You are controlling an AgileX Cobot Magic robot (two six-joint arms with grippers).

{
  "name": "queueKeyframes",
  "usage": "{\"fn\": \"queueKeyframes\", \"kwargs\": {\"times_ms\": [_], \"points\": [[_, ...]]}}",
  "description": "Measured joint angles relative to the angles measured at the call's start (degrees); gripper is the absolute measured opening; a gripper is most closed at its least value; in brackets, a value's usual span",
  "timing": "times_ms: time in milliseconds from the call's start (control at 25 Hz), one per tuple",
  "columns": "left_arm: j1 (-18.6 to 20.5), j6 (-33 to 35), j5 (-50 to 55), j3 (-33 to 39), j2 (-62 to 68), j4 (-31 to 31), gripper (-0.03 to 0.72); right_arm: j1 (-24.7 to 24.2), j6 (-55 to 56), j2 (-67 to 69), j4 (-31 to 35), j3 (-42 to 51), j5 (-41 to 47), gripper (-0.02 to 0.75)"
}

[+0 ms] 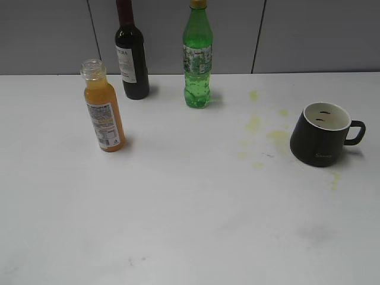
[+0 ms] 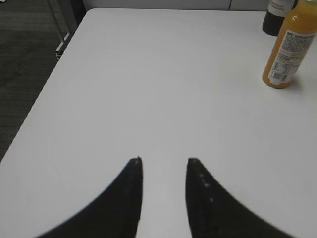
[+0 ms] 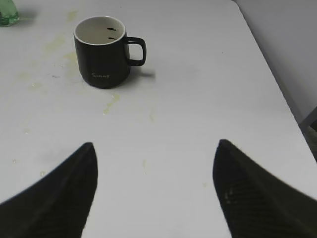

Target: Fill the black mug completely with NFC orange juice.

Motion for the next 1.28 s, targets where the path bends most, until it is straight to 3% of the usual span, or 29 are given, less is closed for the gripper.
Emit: {"fn": "queueKeyframes", "kwargs": {"times_ms": [360,520,1000,1280], "points": [[0.0,0.0,0.0,0.0,0.0,0.0,0.239,0.0,0.5,0.0,0.0,0.0,0.0,0.559],[0.0,0.0,0.0,0.0,0.0,0.0,0.239,0.0,0.9,0.8,0.4,-1.4,-3.9,0.65],[0.0,0.0,0.0,0.0,0.0,0.0,0.239,0.0,1.0,22.0,-3.1,0.8,-37.3,0.67],[0.0,0.0,0.0,0.0,0.0,0.0,0.239,0.0,1.0,41.1,-3.5,8.4,-66.0,0.67]]}}
